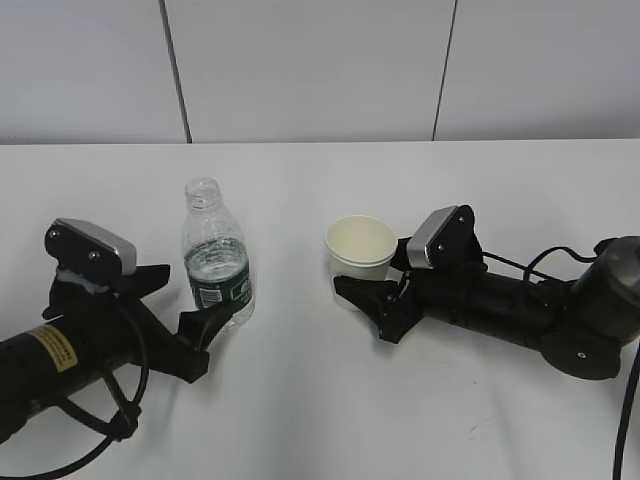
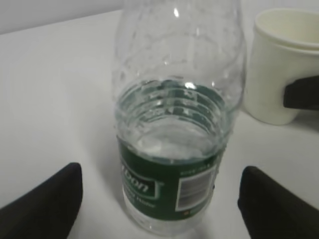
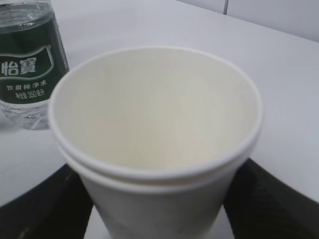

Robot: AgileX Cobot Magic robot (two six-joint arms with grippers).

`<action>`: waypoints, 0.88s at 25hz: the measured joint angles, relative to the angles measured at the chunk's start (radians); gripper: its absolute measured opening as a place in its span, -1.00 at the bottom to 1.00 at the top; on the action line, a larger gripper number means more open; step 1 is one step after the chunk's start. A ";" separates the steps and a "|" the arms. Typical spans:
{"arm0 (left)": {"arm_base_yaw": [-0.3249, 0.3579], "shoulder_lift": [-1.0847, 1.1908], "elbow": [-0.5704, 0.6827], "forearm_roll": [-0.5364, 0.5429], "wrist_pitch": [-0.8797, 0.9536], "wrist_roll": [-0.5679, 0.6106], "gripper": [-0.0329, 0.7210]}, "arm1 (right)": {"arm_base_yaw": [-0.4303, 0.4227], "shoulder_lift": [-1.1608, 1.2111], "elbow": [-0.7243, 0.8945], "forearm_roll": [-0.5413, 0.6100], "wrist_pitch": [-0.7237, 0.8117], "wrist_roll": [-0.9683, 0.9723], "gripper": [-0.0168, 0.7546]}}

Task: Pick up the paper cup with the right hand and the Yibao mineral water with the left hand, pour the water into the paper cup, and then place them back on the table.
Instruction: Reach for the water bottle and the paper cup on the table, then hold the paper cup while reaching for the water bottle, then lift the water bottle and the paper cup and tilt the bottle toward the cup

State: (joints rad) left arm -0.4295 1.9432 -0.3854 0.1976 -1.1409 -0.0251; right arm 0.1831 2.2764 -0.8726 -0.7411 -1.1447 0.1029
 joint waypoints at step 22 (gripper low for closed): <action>0.000 0.110 -0.135 0.046 -0.003 -0.030 0.44 | 0.002 0.000 0.000 -0.004 0.000 0.000 0.45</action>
State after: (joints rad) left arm -0.4295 2.0536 -0.5209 0.2432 -1.1437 -0.0551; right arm 0.1846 2.2764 -0.8726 -0.7452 -1.1447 0.1029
